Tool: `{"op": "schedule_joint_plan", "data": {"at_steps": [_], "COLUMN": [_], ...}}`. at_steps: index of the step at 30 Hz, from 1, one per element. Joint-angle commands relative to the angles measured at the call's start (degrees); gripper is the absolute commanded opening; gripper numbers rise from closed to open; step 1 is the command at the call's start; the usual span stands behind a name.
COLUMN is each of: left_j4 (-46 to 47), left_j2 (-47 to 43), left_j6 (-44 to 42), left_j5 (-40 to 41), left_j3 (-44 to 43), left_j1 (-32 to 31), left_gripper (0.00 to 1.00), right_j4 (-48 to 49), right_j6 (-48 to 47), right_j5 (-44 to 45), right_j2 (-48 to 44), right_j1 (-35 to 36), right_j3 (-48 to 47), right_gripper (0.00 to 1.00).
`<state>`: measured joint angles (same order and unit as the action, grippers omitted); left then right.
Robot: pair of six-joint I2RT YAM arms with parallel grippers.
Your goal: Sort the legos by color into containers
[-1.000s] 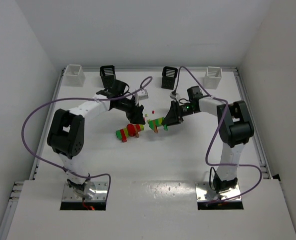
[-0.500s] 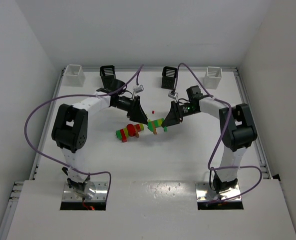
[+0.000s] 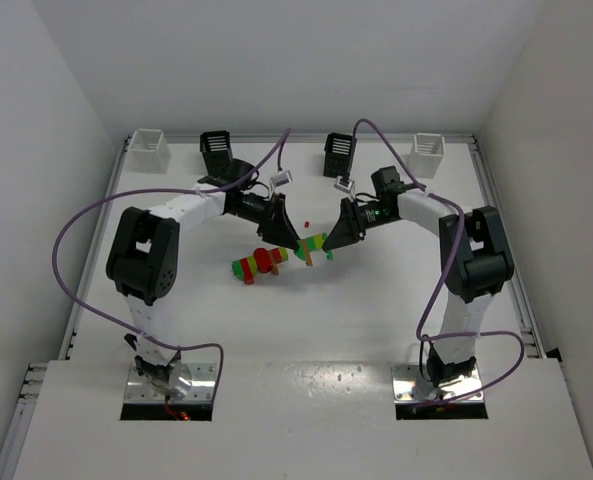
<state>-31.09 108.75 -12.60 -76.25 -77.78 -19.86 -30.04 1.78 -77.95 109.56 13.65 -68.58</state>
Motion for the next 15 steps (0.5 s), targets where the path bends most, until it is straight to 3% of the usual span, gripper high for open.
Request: {"op": "schedule_joint_plan", "data": {"at_steps": [1,2,4,5,8,11,15], "left_j4": [0.42,0.42,0.42,0.42,0.42,0.42,-2.29], "left_j2": [1.11,1.11,1.82,1.82,2.34,2.34,2.96], "left_j6": [-1.28,-1.29,-1.29,-1.29,-1.29,-0.76,-4.17], "left_j5": [1.10,1.71,1.72,1.72,1.11,1.10,2.33], "left_j3": [-1.50,-1.50,-2.11,-2.11,-2.11,-1.59,-0.53], "left_j1": [-0.89,-1.41,-1.41,-1.41,-1.41,-1.41,0.25], "left_gripper": [0.61,0.61,0.52,0.41,0.24,0.16,0.15], "right_j4": [-1.94,-1.95,-1.95,-1.95,-2.48,-1.08,-0.36], "right_j6": [-5.11,-5.12,-5.73,-5.74,-6.35,-6.88,-7.93], "right_j5": [-3.70,-3.70,-3.70,-3.70,-1.42,0.78,4.90], "right_j2": [0.13,0.13,0.13,0.13,0.13,0.13,0.13], "right_j1": [0.59,0.59,1.12,1.12,1.12,0.42,-0.99], "right_j3": [-3.58,-3.58,-4.11,-4.11,-3.59,-2.89,-2.18], "right_gripper": [0.00,0.00,0.00,0.00,0.00,0.00,0.00]}}
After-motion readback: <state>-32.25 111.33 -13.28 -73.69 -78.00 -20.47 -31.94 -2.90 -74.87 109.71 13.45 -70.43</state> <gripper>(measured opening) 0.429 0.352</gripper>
